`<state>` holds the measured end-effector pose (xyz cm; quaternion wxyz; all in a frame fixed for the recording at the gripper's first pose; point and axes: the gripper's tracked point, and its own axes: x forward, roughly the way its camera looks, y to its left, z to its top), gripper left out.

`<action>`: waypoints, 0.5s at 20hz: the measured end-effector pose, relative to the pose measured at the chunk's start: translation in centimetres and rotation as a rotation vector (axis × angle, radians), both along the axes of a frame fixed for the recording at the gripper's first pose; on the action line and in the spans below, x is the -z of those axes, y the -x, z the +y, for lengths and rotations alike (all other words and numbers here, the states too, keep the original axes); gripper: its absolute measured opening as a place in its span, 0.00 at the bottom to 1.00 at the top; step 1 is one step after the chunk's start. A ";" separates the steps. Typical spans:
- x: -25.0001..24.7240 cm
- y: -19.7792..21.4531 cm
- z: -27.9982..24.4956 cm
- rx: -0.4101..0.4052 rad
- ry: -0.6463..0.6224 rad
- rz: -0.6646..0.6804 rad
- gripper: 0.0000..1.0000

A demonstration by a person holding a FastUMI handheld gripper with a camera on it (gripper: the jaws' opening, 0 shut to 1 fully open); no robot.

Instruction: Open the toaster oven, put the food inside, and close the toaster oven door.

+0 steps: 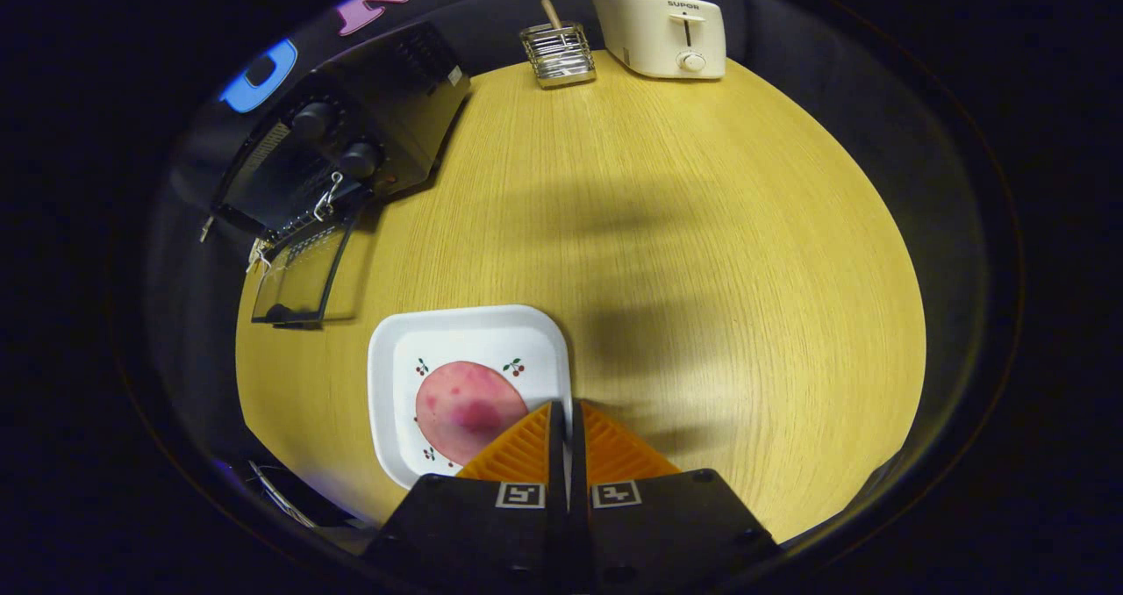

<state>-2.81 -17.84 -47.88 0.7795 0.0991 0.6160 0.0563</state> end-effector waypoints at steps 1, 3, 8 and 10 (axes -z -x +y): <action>0.0 0.1 0.1 0.008 -0.025 0.008 0.05; 0.0 0.4 0.3 0.054 -0.110 0.045 0.05; -1.1 0.7 1.1 0.364 -0.427 0.111 0.05; -1.6 0.6 0.9 0.467 -0.494 0.111 0.05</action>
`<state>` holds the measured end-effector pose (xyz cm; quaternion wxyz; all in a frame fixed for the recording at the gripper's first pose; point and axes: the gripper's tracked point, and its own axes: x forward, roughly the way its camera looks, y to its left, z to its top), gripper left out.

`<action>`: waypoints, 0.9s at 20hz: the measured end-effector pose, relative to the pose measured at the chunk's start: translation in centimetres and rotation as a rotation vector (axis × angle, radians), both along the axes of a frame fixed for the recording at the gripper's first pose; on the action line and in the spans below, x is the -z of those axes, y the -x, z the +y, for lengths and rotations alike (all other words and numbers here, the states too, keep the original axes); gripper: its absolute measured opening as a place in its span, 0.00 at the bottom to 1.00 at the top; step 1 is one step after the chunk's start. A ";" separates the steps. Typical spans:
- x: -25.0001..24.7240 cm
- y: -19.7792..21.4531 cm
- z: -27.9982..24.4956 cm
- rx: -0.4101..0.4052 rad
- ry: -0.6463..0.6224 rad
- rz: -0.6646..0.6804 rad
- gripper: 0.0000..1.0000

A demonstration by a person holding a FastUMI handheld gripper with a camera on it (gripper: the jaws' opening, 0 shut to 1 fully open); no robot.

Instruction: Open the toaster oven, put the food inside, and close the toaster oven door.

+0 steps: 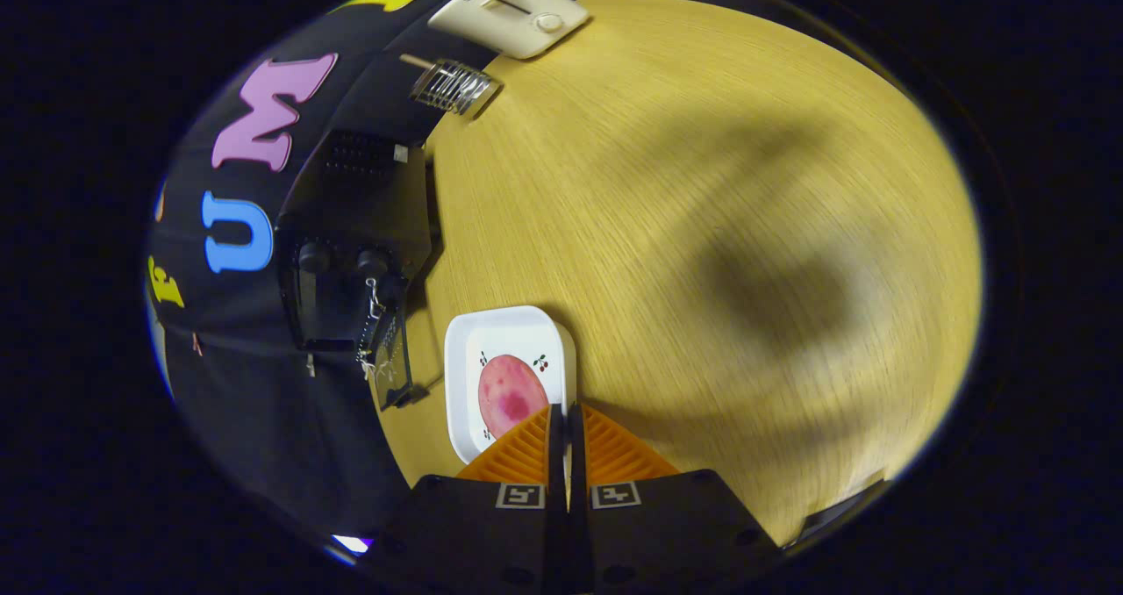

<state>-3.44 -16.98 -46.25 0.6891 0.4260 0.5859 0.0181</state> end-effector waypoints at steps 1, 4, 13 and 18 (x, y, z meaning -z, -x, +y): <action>-0.4 -0.3 0.1 0.048 -0.038 -0.006 0.05; -2.8 -0.8 0.5 0.158 -0.109 -0.030 0.05; -9.5 -1.1 7.2 0.300 -0.172 -0.133 0.05; -10.0 -1.9 13.1 0.350 -0.099 -0.160 0.05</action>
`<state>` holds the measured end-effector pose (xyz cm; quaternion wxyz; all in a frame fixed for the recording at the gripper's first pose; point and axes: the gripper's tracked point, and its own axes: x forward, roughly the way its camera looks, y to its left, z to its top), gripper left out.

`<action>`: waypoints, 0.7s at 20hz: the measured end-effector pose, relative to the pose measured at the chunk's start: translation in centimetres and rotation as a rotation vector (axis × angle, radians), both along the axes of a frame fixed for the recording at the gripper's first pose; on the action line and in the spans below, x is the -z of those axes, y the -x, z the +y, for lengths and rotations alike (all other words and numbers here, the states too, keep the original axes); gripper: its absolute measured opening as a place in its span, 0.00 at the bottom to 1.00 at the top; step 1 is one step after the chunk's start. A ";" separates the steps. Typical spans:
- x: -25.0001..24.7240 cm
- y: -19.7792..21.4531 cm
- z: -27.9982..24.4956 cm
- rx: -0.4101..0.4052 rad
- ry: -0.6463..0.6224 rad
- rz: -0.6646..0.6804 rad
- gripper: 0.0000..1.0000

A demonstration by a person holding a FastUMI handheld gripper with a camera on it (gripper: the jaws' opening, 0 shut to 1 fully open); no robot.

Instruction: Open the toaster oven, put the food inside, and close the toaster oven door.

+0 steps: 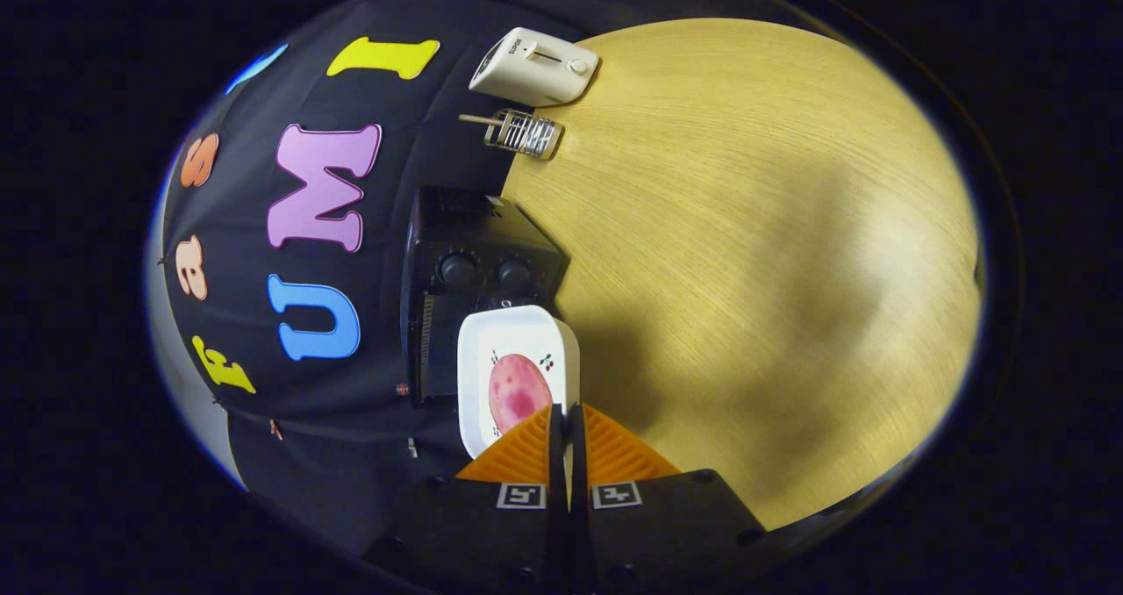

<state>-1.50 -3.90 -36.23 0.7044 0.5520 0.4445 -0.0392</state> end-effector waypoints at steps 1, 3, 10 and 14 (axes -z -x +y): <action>-0.2 -0.3 1.5 0.016 0.004 0.001 0.05; 0.0 -1.4 4.4 0.067 0.005 0.003 0.05; 2.7 -6.2 12.2 0.214 0.051 0.060 0.05; 3.4 -10.1 14.7 0.337 0.015 0.071 0.05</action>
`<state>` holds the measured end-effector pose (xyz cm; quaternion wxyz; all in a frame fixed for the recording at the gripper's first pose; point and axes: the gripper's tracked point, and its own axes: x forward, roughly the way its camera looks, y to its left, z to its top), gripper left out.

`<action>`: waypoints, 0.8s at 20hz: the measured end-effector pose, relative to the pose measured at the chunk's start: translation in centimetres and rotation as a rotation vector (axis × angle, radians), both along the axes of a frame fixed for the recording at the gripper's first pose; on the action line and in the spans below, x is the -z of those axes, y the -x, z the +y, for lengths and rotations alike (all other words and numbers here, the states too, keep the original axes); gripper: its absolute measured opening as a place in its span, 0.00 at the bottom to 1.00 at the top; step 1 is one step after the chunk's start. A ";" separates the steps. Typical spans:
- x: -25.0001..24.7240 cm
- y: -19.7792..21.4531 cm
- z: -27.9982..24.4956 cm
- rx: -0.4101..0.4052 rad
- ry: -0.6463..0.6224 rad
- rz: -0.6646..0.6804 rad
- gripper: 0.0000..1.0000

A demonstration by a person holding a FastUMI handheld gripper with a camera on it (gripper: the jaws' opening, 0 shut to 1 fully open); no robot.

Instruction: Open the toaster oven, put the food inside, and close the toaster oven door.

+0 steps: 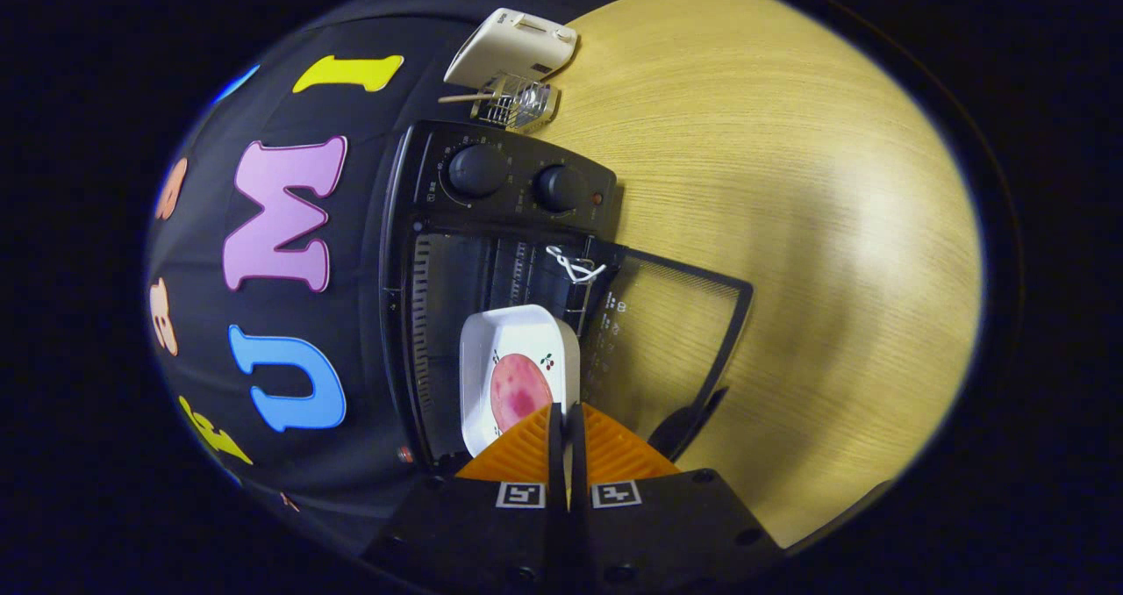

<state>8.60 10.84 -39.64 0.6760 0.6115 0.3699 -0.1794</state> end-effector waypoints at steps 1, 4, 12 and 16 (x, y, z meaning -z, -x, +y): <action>0.3 -1.1 0.1 0.031 0.014 -0.002 0.05; 1.1 -3.3 0.5 0.088 0.022 -0.003 0.05; 2.9 -6.4 1.7 0.202 0.068 0.020 0.05; 3.4 -7.9 2.7 0.247 0.071 0.046 0.05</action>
